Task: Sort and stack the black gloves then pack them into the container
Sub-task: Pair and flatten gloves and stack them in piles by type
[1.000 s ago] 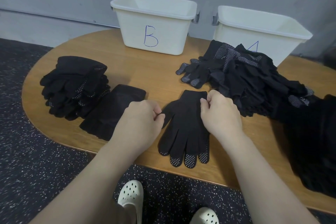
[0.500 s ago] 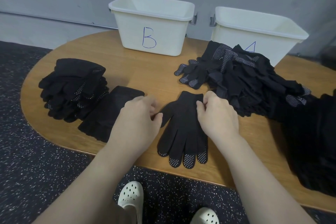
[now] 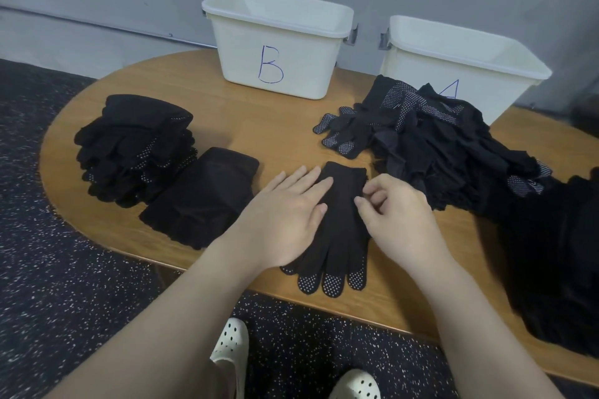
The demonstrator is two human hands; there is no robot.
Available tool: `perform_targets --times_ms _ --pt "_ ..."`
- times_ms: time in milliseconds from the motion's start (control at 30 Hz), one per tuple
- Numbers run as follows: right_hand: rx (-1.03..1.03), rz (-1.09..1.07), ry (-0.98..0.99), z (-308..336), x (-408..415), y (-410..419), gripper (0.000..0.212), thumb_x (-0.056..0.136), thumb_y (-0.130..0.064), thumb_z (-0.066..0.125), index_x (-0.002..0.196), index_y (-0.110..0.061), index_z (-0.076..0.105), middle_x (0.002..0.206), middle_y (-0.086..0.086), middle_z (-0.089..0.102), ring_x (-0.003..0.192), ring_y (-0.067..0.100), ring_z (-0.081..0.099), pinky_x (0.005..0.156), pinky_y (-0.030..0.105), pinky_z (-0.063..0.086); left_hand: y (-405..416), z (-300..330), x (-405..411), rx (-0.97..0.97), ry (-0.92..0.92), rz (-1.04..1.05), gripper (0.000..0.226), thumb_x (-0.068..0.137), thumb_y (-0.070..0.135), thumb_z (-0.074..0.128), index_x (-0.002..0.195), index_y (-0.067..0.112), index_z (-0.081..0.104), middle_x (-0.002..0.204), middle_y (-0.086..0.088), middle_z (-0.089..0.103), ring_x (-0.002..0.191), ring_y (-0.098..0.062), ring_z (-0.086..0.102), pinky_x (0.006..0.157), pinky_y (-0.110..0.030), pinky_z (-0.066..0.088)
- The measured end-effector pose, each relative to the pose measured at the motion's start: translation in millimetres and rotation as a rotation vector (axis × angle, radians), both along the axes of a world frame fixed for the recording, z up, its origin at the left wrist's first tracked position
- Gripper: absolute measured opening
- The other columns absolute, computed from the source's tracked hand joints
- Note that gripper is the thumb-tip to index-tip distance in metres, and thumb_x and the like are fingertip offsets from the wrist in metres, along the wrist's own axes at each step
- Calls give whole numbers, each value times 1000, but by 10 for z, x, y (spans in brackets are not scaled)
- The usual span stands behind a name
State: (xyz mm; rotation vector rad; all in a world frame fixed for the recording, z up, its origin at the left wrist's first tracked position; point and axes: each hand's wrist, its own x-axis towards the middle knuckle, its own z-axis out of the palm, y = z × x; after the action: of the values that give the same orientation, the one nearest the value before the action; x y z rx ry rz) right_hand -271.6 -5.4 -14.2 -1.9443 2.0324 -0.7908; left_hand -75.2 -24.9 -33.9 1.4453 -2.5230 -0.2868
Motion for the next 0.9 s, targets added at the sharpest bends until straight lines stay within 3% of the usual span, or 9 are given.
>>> perform_targets --times_ms 167,300,467,633,900 --pt "-33 301 -24 30 -170 276 13 90 -32 72 102 -28 69 104 -18 57 98 2 58 80 11 41 -1 -25 21 -6 9 119 56 112 36 22 165 19 12 173 -2 7 159 -18 2 128 -32 0" --pt "64 486 -37 27 -318 508 28 87 -46 72 111 -33 72 114 -21 60 112 5 59 95 22 45 22 -24 29 -34 2 154 59 112 40 21 163 13 18 173 -6 5 159 -21 1 128 -36 -1" --pt "-5 455 -28 -43 -337 563 26 90 -46 67 112 -33 75 111 -23 58 110 7 60 92 35 53 30 60 30 -74 46 25 76 100 55 8 160 16 33 172 -4 14 159 -18 4 127 -34 -3" --pt "-54 486 -32 -55 -275 510 16 96 -33 64 104 -28 78 105 -19 60 104 10 62 88 34 53 54 19 36 53 -5 -9 62 109 50 24 165 25 14 173 0 2 159 -13 -6 129 -32 -1" --pt "-42 505 -15 -13 -371 549 13 95 -30 66 101 -31 78 104 -20 60 102 8 62 86 35 54 54 11 30 64 -39 5 66 107 56 24 165 28 10 173 1 -1 158 -13 -7 129 -33 -1"
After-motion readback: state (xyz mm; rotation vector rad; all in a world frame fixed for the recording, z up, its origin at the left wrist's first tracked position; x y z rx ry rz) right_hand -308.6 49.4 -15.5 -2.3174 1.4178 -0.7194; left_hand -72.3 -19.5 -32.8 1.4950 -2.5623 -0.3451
